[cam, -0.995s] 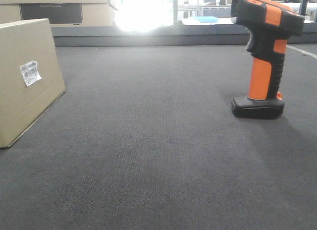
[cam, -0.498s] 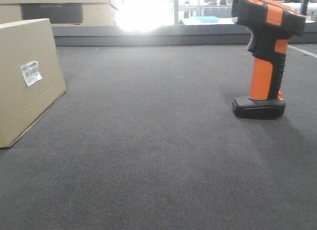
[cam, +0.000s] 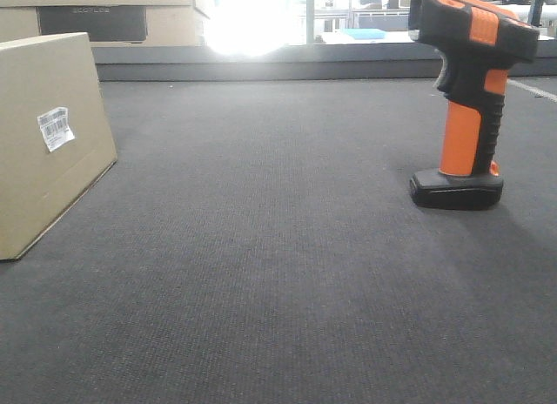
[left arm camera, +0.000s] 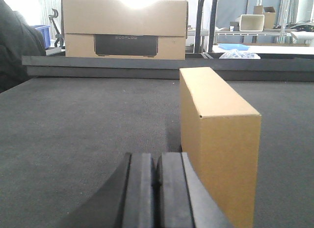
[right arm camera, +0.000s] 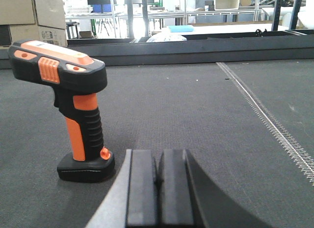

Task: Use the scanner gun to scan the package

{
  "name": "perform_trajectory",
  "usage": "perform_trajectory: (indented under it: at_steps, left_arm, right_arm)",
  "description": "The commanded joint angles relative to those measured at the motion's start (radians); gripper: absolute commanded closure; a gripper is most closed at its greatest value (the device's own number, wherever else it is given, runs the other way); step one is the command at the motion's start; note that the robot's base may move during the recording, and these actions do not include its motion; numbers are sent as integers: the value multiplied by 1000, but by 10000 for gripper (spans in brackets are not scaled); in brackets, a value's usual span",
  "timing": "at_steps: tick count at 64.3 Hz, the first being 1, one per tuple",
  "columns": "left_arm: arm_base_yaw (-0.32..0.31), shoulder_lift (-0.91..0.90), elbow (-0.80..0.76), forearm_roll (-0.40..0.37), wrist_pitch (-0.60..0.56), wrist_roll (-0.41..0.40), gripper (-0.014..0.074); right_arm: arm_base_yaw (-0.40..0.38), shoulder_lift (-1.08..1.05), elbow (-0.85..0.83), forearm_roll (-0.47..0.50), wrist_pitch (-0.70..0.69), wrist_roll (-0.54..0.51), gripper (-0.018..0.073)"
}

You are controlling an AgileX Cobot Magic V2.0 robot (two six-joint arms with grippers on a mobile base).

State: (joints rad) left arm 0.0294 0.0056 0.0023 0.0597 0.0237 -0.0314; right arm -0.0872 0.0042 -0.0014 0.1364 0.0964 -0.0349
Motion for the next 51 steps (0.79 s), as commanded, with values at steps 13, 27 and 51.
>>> perform_trajectory:
  at_steps: [13,27,51]
  left_arm:
    - [-1,-6,-2,-4,-15,-2,707]
    - [-1,-6,-2,-4,-15,-2,707]
    - [-1,-6,-2,-4,-15,-2,707]
  right_arm:
    - [0,-4,1,9,-26,-9,722]
    - [0,-4,1,9,-26,-9,722]
    - [0,-4,1,9,-26,-9,722]
